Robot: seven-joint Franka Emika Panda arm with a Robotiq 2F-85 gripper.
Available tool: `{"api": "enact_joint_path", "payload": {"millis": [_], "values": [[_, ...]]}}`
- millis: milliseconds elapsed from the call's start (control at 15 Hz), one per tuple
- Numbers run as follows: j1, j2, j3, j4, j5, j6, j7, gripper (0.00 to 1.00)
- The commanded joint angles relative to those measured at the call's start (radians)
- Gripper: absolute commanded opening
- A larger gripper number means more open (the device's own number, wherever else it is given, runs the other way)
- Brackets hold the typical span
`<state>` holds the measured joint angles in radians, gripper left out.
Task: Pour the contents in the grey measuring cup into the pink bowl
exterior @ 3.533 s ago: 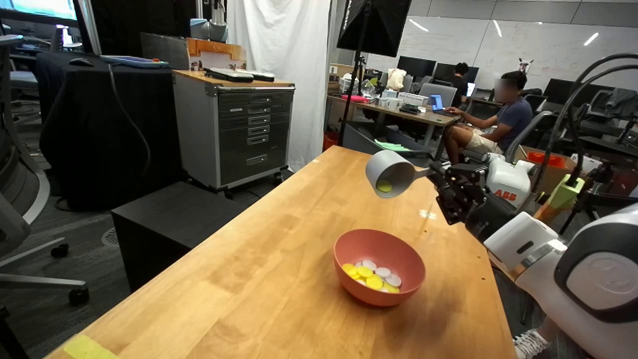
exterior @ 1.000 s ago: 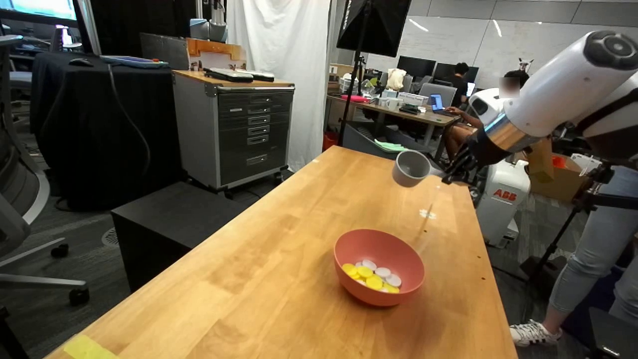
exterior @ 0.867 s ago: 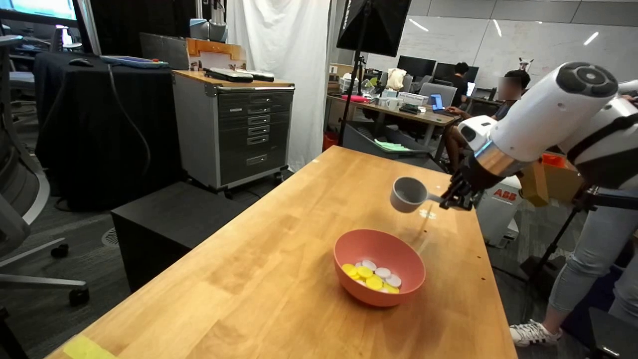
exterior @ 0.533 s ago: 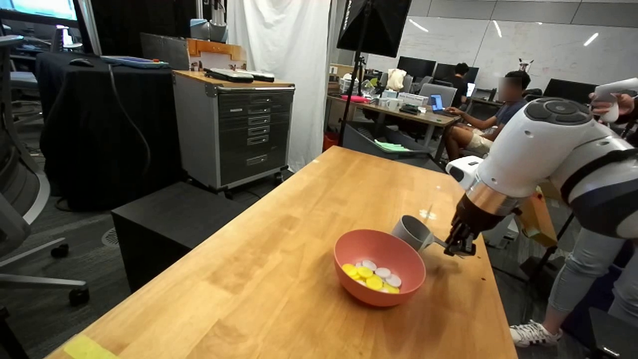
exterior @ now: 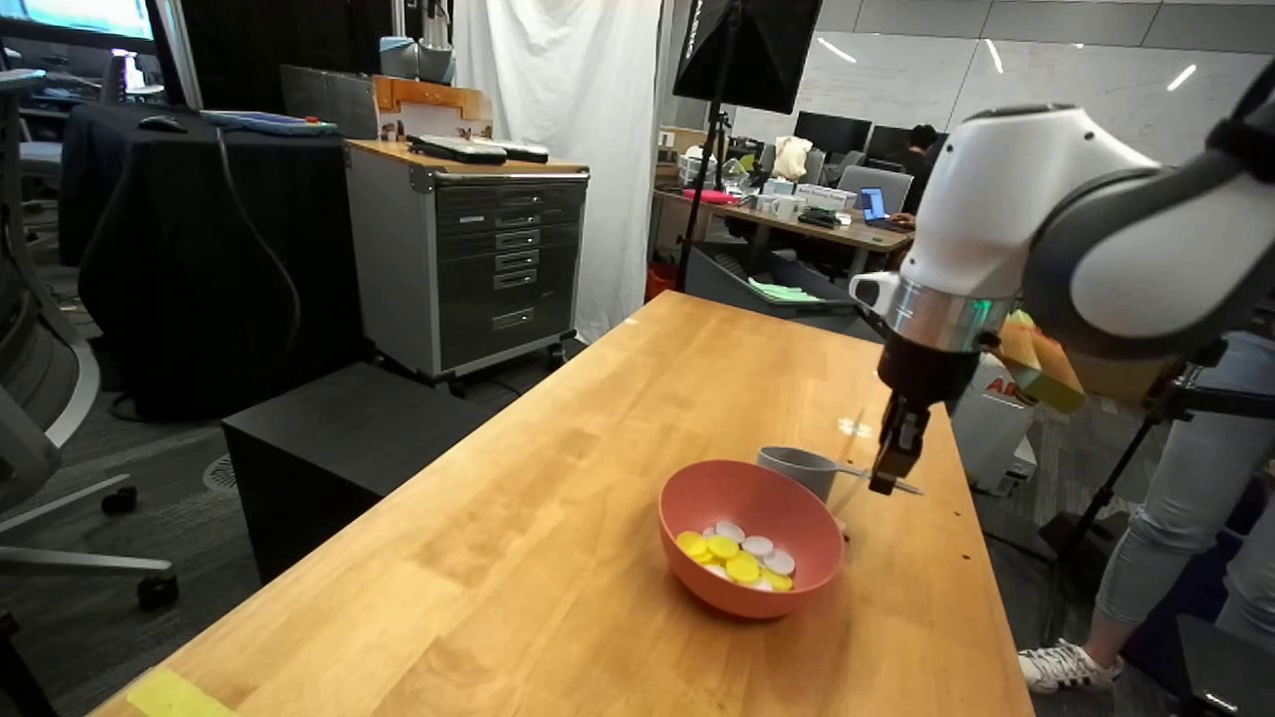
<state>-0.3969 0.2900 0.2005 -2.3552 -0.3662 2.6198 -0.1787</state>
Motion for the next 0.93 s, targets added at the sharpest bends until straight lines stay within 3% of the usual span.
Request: {"api": "enact_joint_path", "payload": {"millis": [0, 333, 867], "values": [[0.071, -0.048, -0.032, 0.182, 0.236, -0.25, -0.177, 0.06], [0.167, -0.045, -0.134, 0.442, 0.272, -0.51, -0.201, 0.06], [0.224, 0.01, -0.201, 0.601, 0.248, -0.593, -0.181, 0.06]]}}
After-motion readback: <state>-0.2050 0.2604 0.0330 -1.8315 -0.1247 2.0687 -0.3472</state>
